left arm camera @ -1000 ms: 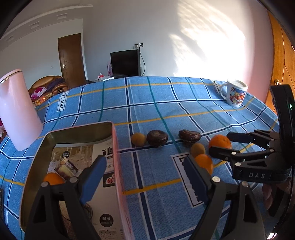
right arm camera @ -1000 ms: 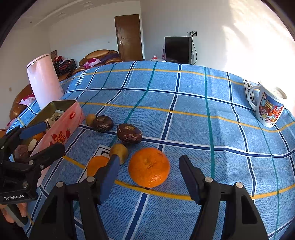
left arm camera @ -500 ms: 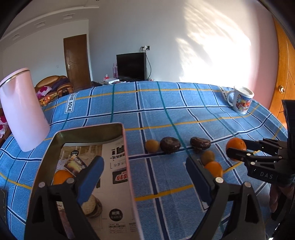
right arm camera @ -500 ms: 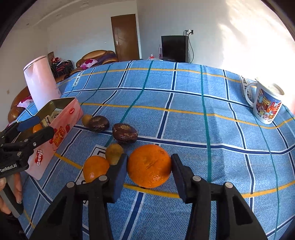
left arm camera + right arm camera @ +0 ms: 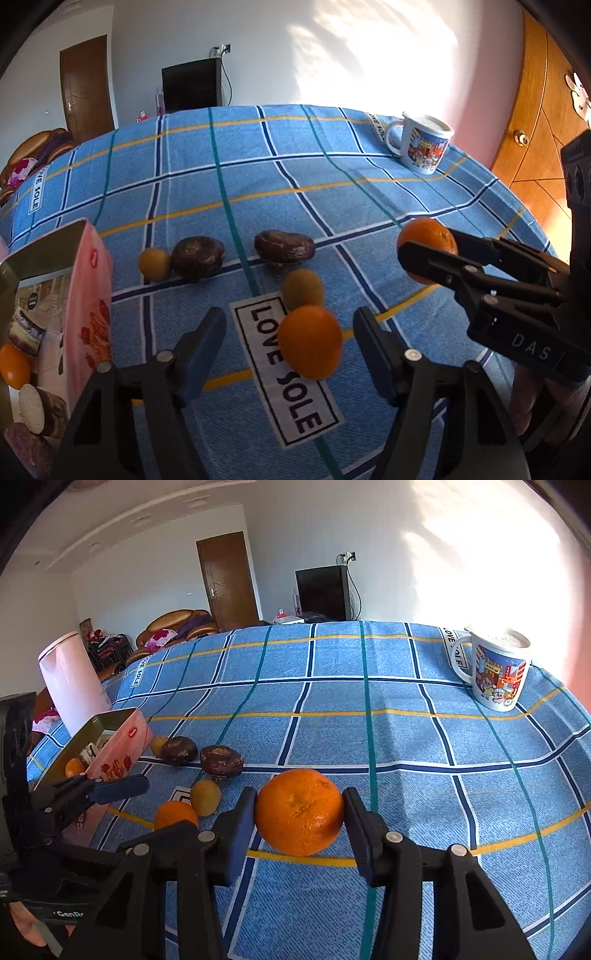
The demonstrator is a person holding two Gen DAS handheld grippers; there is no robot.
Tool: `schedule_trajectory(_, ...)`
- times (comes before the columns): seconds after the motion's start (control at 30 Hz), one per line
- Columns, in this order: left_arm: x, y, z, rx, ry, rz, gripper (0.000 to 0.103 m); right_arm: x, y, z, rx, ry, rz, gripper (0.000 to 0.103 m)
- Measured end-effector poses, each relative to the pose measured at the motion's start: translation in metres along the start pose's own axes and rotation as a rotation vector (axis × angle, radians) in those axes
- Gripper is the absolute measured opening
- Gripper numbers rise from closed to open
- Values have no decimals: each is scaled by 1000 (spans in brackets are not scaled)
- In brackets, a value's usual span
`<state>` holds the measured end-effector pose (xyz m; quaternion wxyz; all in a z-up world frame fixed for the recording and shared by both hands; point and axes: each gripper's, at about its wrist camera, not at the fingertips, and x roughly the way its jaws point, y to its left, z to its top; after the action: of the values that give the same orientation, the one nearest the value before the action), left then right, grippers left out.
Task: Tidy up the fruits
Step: 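Grasp a small orange with the left tool while the right tool grasps a large orange, then lift both oranges and carry them toward the tin box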
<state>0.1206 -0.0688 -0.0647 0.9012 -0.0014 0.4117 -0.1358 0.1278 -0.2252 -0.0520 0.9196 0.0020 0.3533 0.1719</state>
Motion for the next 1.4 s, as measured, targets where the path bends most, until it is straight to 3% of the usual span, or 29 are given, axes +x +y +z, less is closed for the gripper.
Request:
schedule_trajectory(0.07, 3, -2, -1, 5, 18, -28, 45, 0, 0, 0, -4, -1, 6, 49)
schedule_trajectory(0.17, 0, -5, -2, 14, 7, -39, 36, 0, 0, 0, -4, -3, 17, 49)
schedule_trajectory(0.7, -25, 4, -5, -11, -129, 12, 36, -15, 8, -2, -45, -78, 60, 49)
schedule_trajectory(1.4, -44, 2, -10, -5, -240, 69, 36, -31, 14, -6, -83, -167, 82, 49)
